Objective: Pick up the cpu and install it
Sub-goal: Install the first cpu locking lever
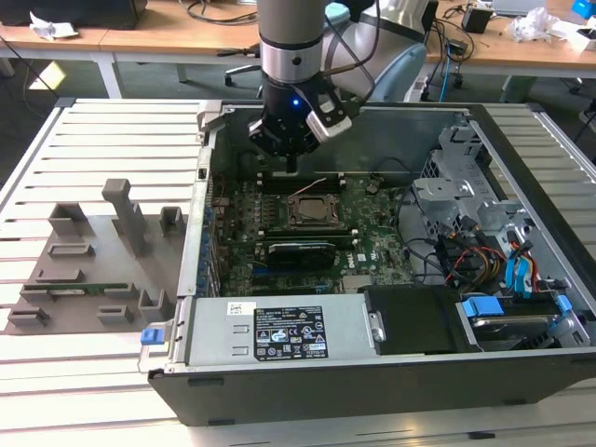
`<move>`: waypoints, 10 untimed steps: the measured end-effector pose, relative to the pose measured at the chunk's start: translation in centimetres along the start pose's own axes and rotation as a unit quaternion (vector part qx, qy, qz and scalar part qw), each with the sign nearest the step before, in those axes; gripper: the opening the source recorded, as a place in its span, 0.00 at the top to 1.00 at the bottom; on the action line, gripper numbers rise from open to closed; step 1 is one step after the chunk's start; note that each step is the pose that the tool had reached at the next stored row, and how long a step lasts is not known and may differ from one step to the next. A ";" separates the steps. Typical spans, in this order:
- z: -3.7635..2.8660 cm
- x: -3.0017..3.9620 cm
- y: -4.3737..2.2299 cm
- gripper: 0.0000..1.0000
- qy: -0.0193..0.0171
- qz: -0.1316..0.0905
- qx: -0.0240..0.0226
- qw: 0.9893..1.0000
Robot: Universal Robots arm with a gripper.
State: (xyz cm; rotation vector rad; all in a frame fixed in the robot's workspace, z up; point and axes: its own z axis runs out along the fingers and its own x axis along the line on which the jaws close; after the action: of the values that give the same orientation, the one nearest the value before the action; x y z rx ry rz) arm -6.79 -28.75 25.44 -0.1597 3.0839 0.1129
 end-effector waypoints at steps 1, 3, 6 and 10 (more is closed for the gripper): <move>0.09 -0.08 -0.02 0.89 0.000 0.000 0.000 1.000; 0.52 -0.13 -0.05 0.89 0.001 0.000 0.000 1.000; 1.24 -0.22 -0.12 0.89 0.001 0.000 0.000 1.000; 1.98 -0.59 -0.21 0.89 0.003 -0.003 0.013 1.000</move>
State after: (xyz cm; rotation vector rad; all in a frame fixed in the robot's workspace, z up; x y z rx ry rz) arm -6.09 -28.75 23.49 -0.1678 3.0885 0.0712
